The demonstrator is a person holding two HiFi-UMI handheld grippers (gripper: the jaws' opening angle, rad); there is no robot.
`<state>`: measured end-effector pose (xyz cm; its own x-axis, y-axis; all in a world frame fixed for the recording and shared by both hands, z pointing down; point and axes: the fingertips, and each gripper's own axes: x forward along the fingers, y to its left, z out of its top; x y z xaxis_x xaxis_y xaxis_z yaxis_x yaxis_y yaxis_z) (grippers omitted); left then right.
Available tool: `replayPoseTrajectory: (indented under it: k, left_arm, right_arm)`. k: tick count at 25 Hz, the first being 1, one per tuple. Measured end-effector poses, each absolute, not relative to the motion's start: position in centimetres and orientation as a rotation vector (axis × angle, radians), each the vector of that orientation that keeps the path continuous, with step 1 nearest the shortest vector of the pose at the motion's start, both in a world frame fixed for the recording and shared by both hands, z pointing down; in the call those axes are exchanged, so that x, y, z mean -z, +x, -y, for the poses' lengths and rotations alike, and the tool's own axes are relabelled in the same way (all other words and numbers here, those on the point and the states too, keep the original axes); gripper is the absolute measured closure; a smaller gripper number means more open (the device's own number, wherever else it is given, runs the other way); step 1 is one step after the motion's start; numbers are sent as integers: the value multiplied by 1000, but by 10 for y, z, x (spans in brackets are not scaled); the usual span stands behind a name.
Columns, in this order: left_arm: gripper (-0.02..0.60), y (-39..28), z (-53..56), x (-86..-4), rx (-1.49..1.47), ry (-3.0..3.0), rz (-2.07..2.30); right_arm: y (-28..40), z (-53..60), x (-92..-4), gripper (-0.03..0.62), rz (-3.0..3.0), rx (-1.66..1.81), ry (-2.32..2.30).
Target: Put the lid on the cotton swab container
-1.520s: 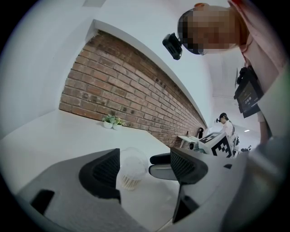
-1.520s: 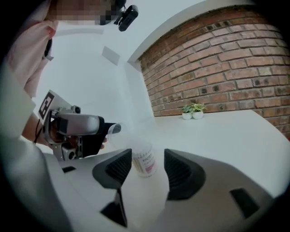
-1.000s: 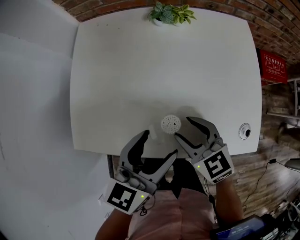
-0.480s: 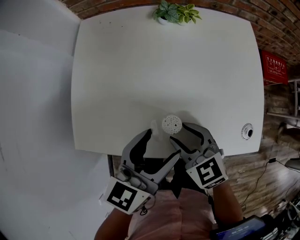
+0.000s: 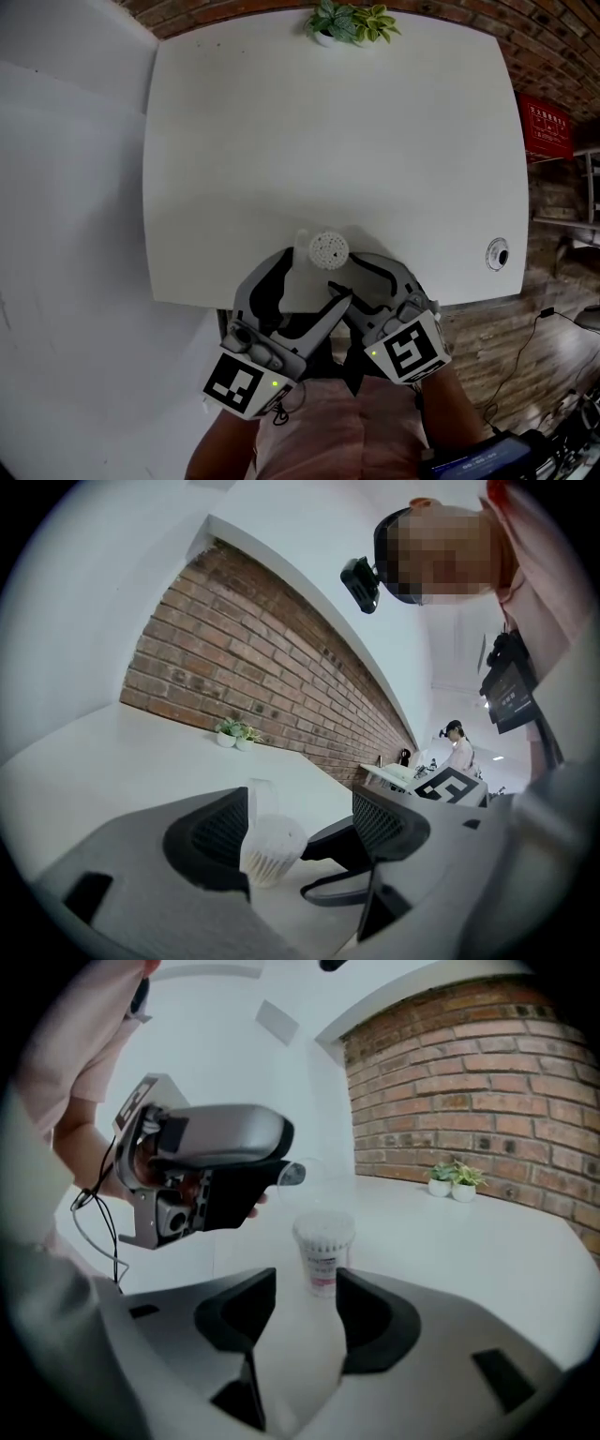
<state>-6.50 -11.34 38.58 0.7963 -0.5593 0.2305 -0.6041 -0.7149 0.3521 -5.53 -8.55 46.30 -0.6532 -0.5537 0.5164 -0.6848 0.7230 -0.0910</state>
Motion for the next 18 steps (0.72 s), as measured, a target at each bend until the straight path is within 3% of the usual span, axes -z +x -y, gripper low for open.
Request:
replayPoseTrajectory:
  k: [6,18]
  left_arm:
    - [222,-70,109,-379,-142,2591,863]
    - [222,-71,102,-364,-142,2625,845]
  right_arm:
    - [-13,90,-448,399,2507,-621,1159]
    - [20,95,-422,419,2504,-596,1372]
